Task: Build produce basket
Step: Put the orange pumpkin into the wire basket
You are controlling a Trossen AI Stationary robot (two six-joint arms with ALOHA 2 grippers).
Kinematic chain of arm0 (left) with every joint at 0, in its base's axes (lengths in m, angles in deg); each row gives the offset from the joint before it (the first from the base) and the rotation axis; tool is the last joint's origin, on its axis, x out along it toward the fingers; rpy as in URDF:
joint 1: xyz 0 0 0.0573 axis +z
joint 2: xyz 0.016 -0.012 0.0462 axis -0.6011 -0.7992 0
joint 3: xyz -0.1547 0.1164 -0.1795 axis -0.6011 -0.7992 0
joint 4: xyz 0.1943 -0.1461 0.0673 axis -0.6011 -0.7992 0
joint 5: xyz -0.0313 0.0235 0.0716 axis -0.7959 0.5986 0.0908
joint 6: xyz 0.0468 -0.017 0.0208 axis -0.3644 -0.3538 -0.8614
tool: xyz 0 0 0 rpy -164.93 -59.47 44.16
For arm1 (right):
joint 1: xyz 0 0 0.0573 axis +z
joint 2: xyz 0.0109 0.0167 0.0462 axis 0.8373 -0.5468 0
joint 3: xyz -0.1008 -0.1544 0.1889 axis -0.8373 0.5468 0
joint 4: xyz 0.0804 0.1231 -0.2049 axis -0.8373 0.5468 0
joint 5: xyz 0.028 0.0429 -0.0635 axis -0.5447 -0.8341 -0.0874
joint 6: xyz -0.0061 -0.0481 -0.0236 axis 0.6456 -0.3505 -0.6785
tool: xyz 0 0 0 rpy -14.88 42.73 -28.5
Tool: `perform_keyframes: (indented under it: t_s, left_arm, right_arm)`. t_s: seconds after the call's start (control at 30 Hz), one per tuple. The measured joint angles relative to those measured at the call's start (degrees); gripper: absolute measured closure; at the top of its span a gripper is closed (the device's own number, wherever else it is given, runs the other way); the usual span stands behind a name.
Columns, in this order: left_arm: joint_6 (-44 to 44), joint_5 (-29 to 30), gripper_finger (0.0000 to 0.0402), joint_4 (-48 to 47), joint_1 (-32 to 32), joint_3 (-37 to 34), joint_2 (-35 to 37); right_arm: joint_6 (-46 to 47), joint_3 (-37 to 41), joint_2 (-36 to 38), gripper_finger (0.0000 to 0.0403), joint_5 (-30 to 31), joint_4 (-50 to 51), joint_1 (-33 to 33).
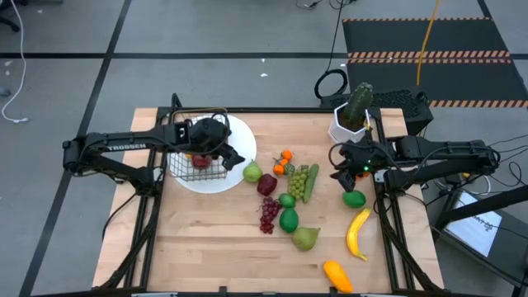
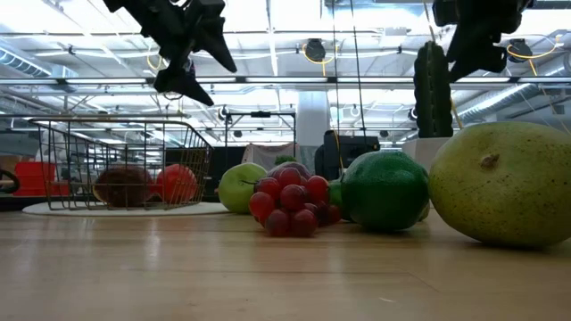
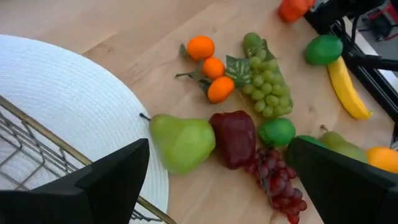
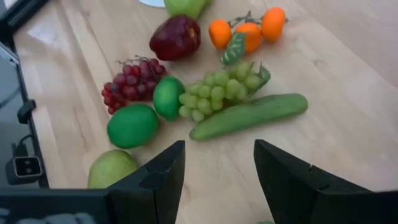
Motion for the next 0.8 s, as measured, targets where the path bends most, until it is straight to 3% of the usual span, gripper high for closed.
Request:
perform_keyframes:
  t_s: [0.33, 0.8]
  left_arm:
    - [0.72, 0.06, 0.0012, 6.99, -1.38, 0.00, 0.00]
    - [5.93, 1.66, 0.0012, 15.37, -3.12, 0.00, 0.00]
  right_arm:
    - [-2.75, 0.00, 0.00, 0.0218, -1.49, 2.68, 0.00]
    - [0.05, 0.00, 0.00, 0.0218, 0.41, 18.30, 0.00]
